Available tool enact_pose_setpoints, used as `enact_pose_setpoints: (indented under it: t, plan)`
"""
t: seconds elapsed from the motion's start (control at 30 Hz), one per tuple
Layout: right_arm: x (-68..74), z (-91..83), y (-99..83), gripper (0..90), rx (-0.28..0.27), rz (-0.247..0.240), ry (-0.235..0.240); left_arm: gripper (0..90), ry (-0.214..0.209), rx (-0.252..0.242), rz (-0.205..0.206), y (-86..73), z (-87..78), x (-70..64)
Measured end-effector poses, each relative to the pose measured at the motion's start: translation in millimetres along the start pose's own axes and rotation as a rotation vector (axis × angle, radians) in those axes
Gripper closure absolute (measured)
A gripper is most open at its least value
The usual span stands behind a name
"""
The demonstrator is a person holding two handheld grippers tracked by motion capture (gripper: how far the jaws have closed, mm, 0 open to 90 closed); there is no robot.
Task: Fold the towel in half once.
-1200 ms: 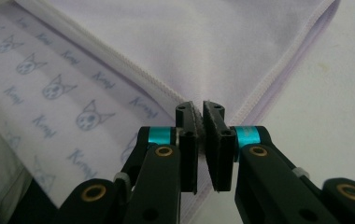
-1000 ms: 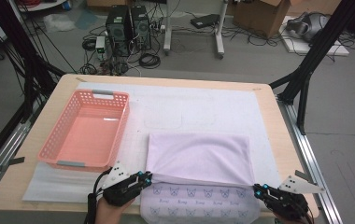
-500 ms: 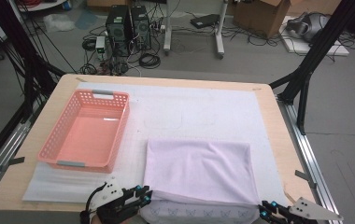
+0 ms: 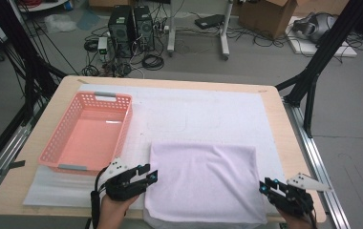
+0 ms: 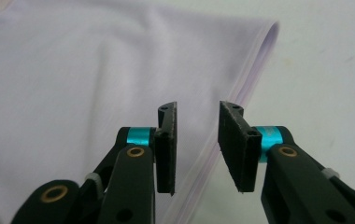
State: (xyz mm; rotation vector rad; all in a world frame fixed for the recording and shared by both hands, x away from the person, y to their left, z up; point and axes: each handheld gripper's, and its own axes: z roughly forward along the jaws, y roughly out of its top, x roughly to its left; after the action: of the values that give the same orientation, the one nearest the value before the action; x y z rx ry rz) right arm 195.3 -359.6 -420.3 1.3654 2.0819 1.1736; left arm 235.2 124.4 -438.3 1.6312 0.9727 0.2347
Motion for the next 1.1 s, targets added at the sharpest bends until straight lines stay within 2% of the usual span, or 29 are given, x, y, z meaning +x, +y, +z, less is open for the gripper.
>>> enact_pose_setpoints:
  t: [0.1, 0.23, 0.3, 0.4, 0.47, 0.5, 0.53, 0.57, 0.63, 0.67, 0.73, 0.77, 0.8, 0.87, 1.0, 1.1]
  plan:
    - [-13.4, 16.7, 16.1, 71.2, 0.003, 0.011, -0.01, 58.7, 0.012, 0.017, -0.014, 6.4, 11.6, 10.5]
    - [-25.8, 47.8, 33.6, 73.9, 0.038, 0.013, 0.011, 60.8, 0.032, 0.057, -0.02, 15.1, 30.7, 24.1]
    - [-29.7, 65.8, 40.1, 74.4, 0.052, 0.013, 0.019, 60.7, 0.041, 0.061, -0.034, 19.7, 39.7, 29.3]
    - [-32.6, 90.4, 47.7, 75.4, 0.071, 0.011, 0.028, 60.0, 0.058, 0.093, -0.04, 27.8, 52.2, 35.9]
    - [-35.2, 103.1, 50.2, 75.4, 0.093, 0.015, 0.021, 59.7, 0.092, 0.091, -0.039, 31.2, 59.4, 41.0]
    - [-37.2, 108.6, 50.3, 76.4, 0.11, 0.012, 0.01, 59.7, 0.101, 0.112, -0.04, 33.3, 63.7, 44.0]
    - [-40.0, 110.3, 50.4, 78.1, 0.098, 0.02, 0.014, 59.7, 0.125, 0.129, -0.03, 34.8, 68.1, 46.1]
    - [-42.5, 110.6, 51.2, 78.5, 0.094, 0.021, -0.009, 59.8, 0.149, 0.144, -0.014, 35.8, 73.0, 48.0]
    - [-48.1, 109.8, 52.0, 80.0, 0.091, 0.006, -0.083, 61.5, 0.189, 0.185, -0.008, 34.3, 82.9, 52.1]
    - [-52.1, 109.5, 51.6, 81.4, 0.082, 0.018, -0.095, 62.2, 0.196, 0.212, -0.014, 34.7, 86.6, 54.3]
    - [-56.4, 107.9, 51.6, 81.6, 0.076, 0.054, -0.102, 64.9, 0.206, 0.209, -0.017, 36.5, 88.8, 54.2]
    - [-56.9, 107.1, 52.0, 77.2, 0.074, 0.049, -0.121, 64.4, 0.208, 0.209, -0.006, 36.5, 89.3, 53.4]
    - [-57.8, 105.5, 52.0, 71.8, 0.074, 0.061, -0.123, 63.7, 0.205, 0.211, -0.001, 36.2, 88.9, 52.5]
    - [-59.2, 99.8, 50.4, 68.9, 0.068, 0.086, -0.093, 58.0, 0.205, 0.215, 0.021, 36.1, 86.8, 50.0]
    - [-55.4, 81.8, 45.6, 61.7, 0.033, 0.079, -0.058, 47.0, 0.226, 0.18, 0.067, 33.2, 80.6, 47.6]
    - [-51.3, 72.7, 40.4, 54.7, 0.043, 0.07, -0.044, 43.2, 0.231, 0.179, 0.047, 32.8, 77.9, 49.4]
